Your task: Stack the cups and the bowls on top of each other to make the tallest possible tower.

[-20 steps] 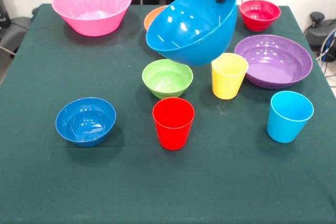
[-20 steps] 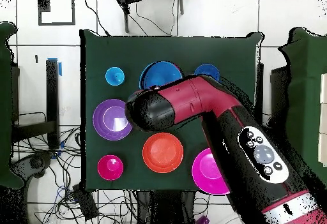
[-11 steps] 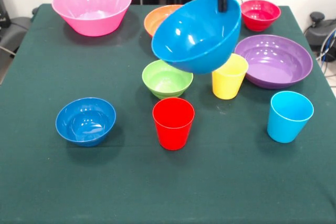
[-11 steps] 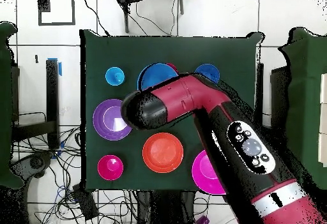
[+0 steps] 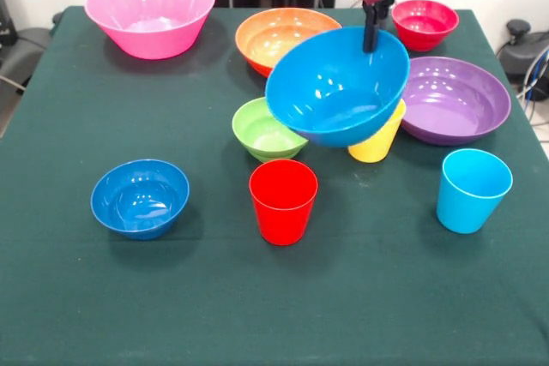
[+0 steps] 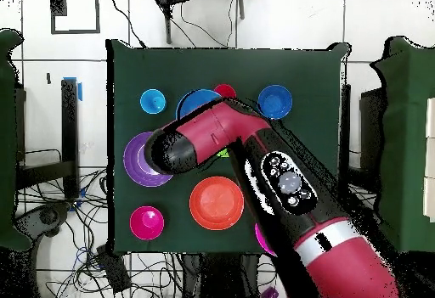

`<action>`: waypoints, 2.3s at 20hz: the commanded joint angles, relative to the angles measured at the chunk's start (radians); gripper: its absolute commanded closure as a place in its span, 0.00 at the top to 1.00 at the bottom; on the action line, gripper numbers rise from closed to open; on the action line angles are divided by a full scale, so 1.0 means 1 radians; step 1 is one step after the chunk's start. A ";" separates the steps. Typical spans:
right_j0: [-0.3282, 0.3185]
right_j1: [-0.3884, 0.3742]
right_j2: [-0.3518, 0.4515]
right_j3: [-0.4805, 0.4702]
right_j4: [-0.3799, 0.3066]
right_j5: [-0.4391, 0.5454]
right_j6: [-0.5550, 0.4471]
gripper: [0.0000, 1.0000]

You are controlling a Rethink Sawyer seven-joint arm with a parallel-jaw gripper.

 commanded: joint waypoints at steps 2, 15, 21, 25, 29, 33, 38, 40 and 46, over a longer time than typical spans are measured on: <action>0.072 0.023 -0.150 -0.070 -0.126 0.114 0.024 0.00; 0.189 0.051 -0.288 -0.149 -0.189 0.104 0.103 0.00; 0.220 0.047 -0.338 -0.139 -0.179 0.060 0.128 0.00; 0.229 0.056 -0.365 -0.136 -0.143 0.072 0.127 0.00; 0.247 0.039 -0.395 -0.115 -0.140 0.055 0.146 0.00; 0.268 0.041 -0.426 -0.104 -0.142 0.030 0.166 0.00; 0.289 0.077 -0.462 -0.098 -0.143 -0.023 0.192 0.00; 0.294 0.094 -0.473 -0.096 -0.142 -0.047 0.199 0.00; 0.301 0.179 -0.480 -0.110 -0.141 -0.149 0.210 0.00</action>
